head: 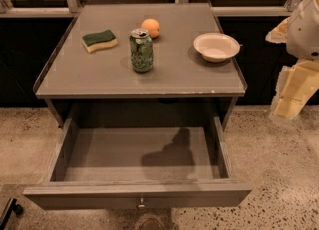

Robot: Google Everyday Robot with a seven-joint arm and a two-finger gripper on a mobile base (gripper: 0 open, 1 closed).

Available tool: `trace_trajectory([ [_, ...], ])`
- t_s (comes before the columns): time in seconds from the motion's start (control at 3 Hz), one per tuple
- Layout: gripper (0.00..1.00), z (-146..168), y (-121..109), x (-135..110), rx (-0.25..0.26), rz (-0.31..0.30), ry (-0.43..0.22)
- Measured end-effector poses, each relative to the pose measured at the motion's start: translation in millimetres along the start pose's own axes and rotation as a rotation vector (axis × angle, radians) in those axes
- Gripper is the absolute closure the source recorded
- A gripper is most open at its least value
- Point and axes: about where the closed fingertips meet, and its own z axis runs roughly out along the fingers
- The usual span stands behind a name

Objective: Place green can into top drawer

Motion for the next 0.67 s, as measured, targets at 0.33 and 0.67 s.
trace_trajectory([
  [0.33, 0.0, 0.0, 0.0, 0.0, 0.0, 0.0, 0.0],
  [0.67, 0.0, 6.6, -7.3, -1.6, -0.012, -0.004, -0.025],
])
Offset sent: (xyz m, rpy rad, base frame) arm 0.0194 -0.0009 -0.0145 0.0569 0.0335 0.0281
